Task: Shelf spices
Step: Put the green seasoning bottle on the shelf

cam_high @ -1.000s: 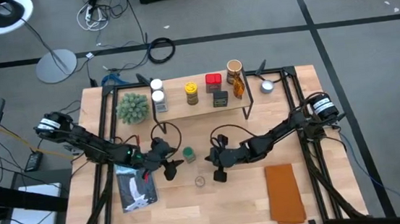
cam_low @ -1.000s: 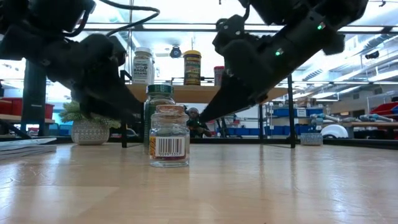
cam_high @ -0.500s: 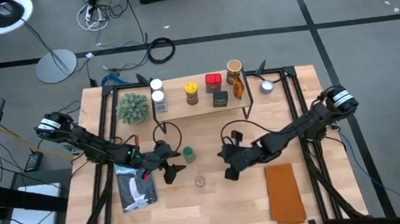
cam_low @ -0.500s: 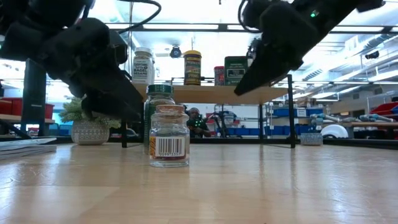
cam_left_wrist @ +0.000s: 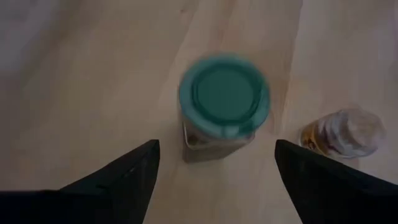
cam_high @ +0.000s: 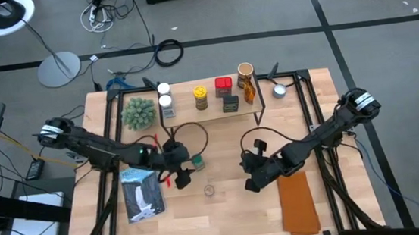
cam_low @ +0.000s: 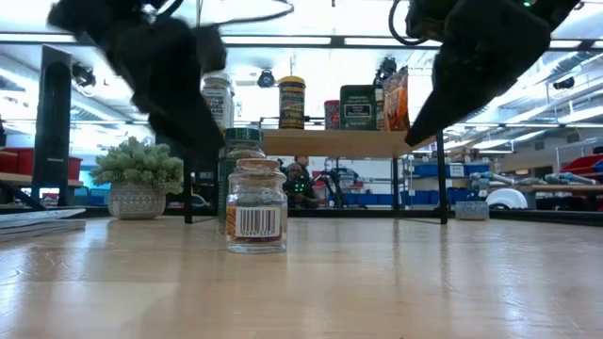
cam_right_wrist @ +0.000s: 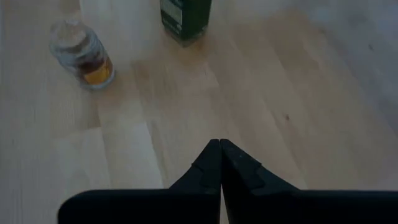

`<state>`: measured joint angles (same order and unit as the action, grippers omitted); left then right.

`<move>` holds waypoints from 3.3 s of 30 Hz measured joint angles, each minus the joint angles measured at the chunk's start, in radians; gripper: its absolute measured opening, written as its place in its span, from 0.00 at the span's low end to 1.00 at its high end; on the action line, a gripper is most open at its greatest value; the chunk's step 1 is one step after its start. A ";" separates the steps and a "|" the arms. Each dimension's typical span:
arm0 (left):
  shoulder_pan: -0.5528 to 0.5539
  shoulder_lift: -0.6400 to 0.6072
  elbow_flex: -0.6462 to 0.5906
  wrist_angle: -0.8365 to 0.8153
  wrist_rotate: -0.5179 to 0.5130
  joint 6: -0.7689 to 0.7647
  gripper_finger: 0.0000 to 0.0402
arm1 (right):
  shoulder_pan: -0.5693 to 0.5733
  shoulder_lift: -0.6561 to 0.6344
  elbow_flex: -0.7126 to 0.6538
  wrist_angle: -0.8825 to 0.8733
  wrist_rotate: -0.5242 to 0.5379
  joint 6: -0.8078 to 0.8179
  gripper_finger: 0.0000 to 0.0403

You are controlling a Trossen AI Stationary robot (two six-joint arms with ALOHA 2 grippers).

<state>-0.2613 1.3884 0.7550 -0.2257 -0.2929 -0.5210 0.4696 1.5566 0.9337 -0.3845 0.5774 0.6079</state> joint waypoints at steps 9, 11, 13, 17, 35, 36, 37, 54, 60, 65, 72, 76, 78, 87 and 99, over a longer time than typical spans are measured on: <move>0.159 0.000 0.209 -0.256 0.233 0.107 0.80 | 0.022 0.001 0.000 -0.016 0.025 0.010 0.00; 0.192 0.008 0.231 -0.280 0.296 0.120 0.79 | 0.022 0.001 0.000 -0.016 0.025 0.009 0.00; 0.216 0.017 0.253 -0.322 0.339 0.123 0.77 | 0.022 0.001 0.000 -0.016 0.025 0.009 0.00; 0.229 0.066 0.318 -0.380 0.383 0.140 0.71 | 0.022 0.001 0.000 -0.017 0.025 0.003 0.00; 0.235 0.241 0.513 -0.513 0.326 0.176 0.67 | 0.040 0.002 -0.001 -0.030 0.028 0.002 0.01; 0.235 0.241 0.513 -0.512 0.323 0.173 0.67 | 0.040 0.002 -0.001 -0.029 0.030 0.002 0.01; 0.235 0.241 0.513 -0.507 0.321 0.173 0.67 | 0.040 0.002 -0.001 -0.031 0.035 0.001 0.01; 0.235 0.241 0.513 -0.441 0.348 0.278 0.79 | 0.039 0.002 -0.001 -0.029 0.040 0.002 0.00; 0.235 0.241 0.512 -0.424 0.340 0.332 0.97 | 0.039 0.002 -0.001 -0.029 0.040 0.002 0.01; 0.235 0.241 0.512 -0.384 0.332 0.264 0.97 | 0.039 0.002 -0.001 -0.029 0.040 0.002 0.01; 0.241 0.241 0.512 -0.417 0.328 0.061 0.96 | 0.039 0.002 -0.001 -0.029 0.040 0.002 0.01; 0.240 0.241 0.512 -0.529 0.311 -0.006 0.96 | 0.039 0.002 -0.001 -0.029 0.041 0.003 0.00; 0.233 0.249 0.512 -0.556 0.292 -0.015 0.96 | 0.039 0.002 -0.001 -0.029 0.041 0.003 0.00; 0.205 0.345 0.509 -0.529 0.340 0.024 0.96 | 0.039 0.002 -0.001 -0.026 0.042 0.002 0.00; 0.196 0.350 0.553 -0.597 0.307 0.045 0.96 | 0.039 0.002 -0.001 -0.028 0.042 0.002 0.00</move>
<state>-0.0650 1.7382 1.3084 -0.8228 0.0143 -0.4758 0.5087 1.5585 0.9329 -0.4129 0.6193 0.6098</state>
